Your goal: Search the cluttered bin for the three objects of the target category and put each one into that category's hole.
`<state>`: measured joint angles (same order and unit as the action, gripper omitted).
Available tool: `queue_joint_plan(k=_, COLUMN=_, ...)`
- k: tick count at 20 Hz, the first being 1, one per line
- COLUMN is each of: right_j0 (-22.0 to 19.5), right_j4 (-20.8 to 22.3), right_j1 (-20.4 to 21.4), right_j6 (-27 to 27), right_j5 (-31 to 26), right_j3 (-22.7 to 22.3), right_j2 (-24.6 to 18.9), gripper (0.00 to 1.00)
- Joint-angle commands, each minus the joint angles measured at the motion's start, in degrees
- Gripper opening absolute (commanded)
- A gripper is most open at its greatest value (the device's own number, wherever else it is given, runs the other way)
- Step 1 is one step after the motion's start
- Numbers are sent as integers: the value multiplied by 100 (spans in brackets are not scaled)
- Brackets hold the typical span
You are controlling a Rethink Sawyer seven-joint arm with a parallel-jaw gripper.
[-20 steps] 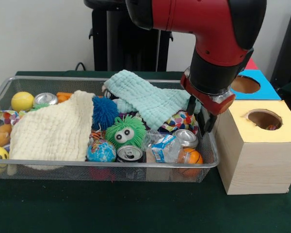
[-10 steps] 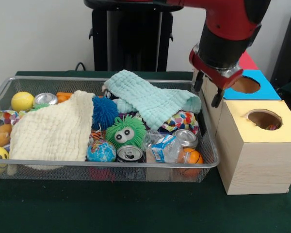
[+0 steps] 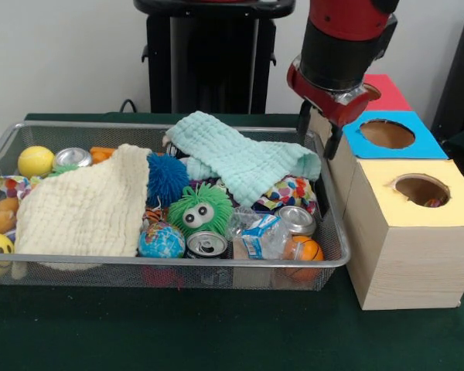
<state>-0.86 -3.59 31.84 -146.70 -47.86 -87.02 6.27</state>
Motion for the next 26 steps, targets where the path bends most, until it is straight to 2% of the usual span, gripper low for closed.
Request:
queue_joint_plan(k=1, right_j0=-187, right_j4=386, right_j1=-357, right_j6=250, right_j5=455, right_j3=-480, right_j2=-360, gripper=100)
queue_joint_plan(k=8, right_j0=-90, right_j4=427, right_j1=-787, right_j6=55, right_j5=508, right_j3=-29, right_j2=-288, gripper=100)
queue_joint_plan(k=14, right_j0=105, right_j4=454, right_j1=-1038, right_j6=-210, right_j5=708, right_j3=94, right_j2=-202, gripper=100)
queue_joint_plan(k=20, right_j0=96, right_j4=456, right_j1=-1286, right_j6=-224, right_j5=832, right_j3=272, right_j2=-211, gripper=100)
queue_joint_plan(k=26, right_j0=206, right_j4=438, right_j1=-1437, right_j6=-366, right_j5=1067, right_j3=263, right_j2=-164, gripper=100)
